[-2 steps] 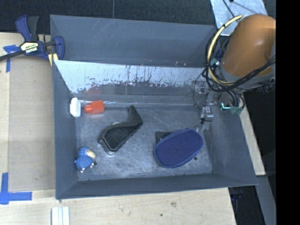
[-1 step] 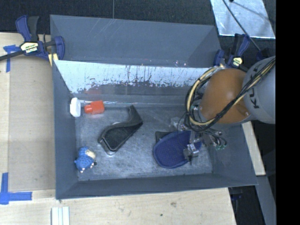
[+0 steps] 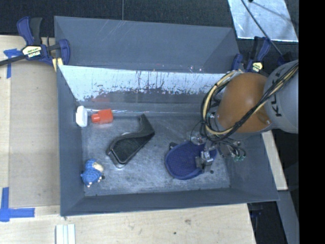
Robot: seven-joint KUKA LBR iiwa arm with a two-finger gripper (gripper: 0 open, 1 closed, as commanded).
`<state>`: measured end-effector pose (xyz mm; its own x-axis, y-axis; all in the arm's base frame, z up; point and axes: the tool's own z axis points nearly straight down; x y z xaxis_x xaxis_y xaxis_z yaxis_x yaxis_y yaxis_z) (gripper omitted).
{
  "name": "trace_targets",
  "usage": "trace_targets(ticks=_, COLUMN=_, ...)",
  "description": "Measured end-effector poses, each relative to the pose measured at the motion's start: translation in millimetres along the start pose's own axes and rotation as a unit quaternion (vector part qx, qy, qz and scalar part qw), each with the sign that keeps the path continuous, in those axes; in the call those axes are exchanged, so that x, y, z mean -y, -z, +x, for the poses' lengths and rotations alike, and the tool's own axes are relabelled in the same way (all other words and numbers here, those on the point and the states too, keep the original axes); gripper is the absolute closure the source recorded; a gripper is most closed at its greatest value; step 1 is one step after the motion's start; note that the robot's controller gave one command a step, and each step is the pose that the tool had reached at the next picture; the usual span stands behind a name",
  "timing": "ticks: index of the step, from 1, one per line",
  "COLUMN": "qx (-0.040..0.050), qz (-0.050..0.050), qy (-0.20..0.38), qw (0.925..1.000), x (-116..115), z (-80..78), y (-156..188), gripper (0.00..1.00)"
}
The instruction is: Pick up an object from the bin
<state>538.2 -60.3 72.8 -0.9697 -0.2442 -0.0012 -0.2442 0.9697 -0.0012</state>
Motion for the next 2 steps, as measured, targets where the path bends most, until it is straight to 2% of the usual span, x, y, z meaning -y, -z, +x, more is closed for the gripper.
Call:
trace_targets(ticks=1, qx=0.0030, qz=0.001, qy=0.173, qw=0.9850, x=38, z=15.6, y=93, gripper=1.00)
trace_targets(ticks=2, qx=0.0042, qz=0.003, qy=0.168, qw=0.9858, x=48, z=16.6, y=162, gripper=1.00)
